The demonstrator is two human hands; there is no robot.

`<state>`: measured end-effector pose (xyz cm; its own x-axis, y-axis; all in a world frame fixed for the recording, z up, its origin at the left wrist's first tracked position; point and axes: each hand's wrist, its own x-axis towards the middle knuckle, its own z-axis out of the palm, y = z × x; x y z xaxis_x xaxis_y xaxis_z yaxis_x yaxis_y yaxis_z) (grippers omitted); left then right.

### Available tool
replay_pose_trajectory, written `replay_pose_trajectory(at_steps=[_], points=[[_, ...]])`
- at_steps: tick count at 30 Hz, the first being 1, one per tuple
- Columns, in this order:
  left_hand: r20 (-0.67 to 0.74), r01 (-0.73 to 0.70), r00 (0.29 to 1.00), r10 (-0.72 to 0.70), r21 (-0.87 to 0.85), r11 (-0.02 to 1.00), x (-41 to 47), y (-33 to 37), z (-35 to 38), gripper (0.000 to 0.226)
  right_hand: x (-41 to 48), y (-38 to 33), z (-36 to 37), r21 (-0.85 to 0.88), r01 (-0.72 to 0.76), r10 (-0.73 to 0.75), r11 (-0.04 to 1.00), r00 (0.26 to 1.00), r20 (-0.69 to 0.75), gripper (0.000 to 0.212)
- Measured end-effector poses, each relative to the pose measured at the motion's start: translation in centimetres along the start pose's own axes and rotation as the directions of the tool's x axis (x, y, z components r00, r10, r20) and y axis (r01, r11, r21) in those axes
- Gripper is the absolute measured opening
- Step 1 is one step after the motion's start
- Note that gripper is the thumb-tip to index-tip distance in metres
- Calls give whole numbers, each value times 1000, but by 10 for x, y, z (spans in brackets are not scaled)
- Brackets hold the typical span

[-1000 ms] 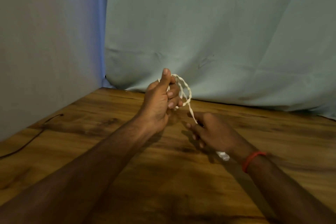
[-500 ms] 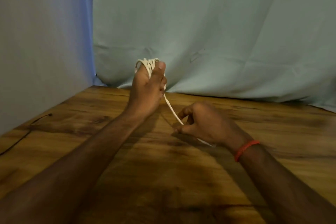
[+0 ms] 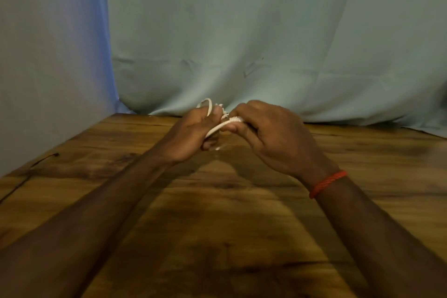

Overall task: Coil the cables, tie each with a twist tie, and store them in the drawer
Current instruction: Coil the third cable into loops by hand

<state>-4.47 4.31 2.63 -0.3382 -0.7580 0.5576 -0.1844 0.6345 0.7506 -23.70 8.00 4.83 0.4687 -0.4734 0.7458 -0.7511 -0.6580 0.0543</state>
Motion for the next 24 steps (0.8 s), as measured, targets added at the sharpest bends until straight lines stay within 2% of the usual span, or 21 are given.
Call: replay_pose_trajectory(at_steps=[3, 5, 8, 10, 11, 12, 13, 14, 15, 16, 21, 24], points=[[105, 92, 992, -67, -249, 964, 1, 8, 6, 62, -3, 8, 6, 32, -126, 129, 992, 981, -142, 42], [187, 143, 979, -82, -344, 928, 2, 11, 6, 64, -5, 14, 8, 27, -196, 197, 980, 956, -216, 44], [315, 203, 946, -76, -393, 897, -2, 20, 12, 48, -8, 17, 16, 43, -261, 264, 964, 939, -220, 43], [355, 228, 933, -59, -457, 860, -5, 25, 15, 36, -10, 14, 24, 233, -261, 301, 937, 941, -158, 41], [361, 244, 931, -56, -498, 832, -6, 26, 15, 35, -9, 11, 26, 384, -272, 336, 882, 936, -108, 39], [359, 263, 931, -64, -539, 801, -6, 27, 14, 35, -7, 8, 26, 543, -309, 389, 781, 921, -35, 36], [347, 277, 935, -77, -576, 769, -5, 26, 12, 35, -4, 5, 24, 682, -359, 441, 637, 895, 60, 34], [332, 285, 939, -89, -609, 740, -3, 25, 10, 35, -2, 1, 22, 770, -410, 480, 488, 863, 156, 32], [321, 292, 942, -98, -640, 711, -2, 24, 9, 35, 0, -1, 20, 808, -446, 498, 385, 837, 225, 30], [319, 301, 942, -102, -672, 677, -1, 22, 9, 34, 1, -1, 21, 815, -464, 509, 346, 823, 253, 30], [411, 370, 911, -32, -782, 501, -1, 15, 7, 32, 5, -3, 30, 784, -466, 550, 410, 812, 195, 40], [413, 374, 910, -11, -812, 449, -1, 14, 9, 33, 5, -7, 34, 819, -505, 558, 271, 776, 294, 39]])
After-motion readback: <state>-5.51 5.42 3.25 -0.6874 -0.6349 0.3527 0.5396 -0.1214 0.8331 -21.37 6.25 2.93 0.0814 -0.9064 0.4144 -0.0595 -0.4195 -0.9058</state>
